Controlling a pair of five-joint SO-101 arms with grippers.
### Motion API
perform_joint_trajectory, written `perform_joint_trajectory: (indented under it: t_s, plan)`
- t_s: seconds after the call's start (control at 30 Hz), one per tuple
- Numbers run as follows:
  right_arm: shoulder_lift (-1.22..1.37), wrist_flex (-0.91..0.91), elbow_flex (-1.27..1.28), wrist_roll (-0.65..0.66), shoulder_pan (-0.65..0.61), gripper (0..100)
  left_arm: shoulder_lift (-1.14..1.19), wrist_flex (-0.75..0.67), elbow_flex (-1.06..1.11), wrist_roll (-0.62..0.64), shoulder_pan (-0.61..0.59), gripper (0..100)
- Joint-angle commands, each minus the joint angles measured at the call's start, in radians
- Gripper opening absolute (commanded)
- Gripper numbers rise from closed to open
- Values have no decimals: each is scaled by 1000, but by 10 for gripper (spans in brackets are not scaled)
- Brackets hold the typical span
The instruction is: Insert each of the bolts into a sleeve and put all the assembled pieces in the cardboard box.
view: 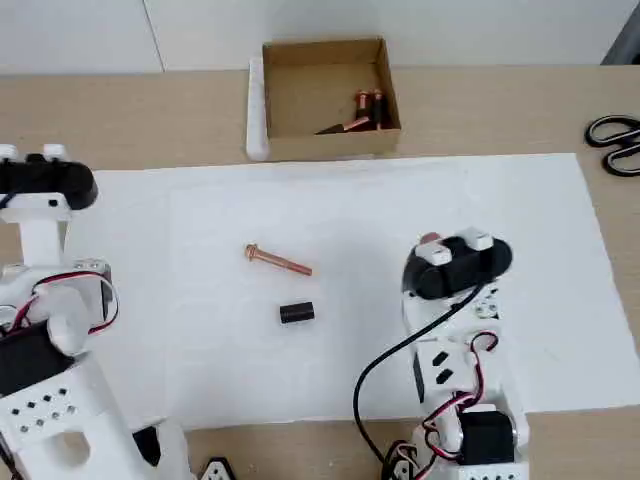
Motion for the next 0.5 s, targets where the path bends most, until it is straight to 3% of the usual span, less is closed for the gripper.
perform_joint_trajectory:
  t_s: [0.0, 0.2, 0.47]
  plan:
    - [5, -36, -129, 14, 48, 4, -18, 12, 30, -69, -37, 102]
    - [165, -196, -219, 21, 51, 4, -18, 60, 35, -110, -180, 101]
    - [799, -490, -539, -40, 45, 4, -18, 91, 39, -110, -354, 101]
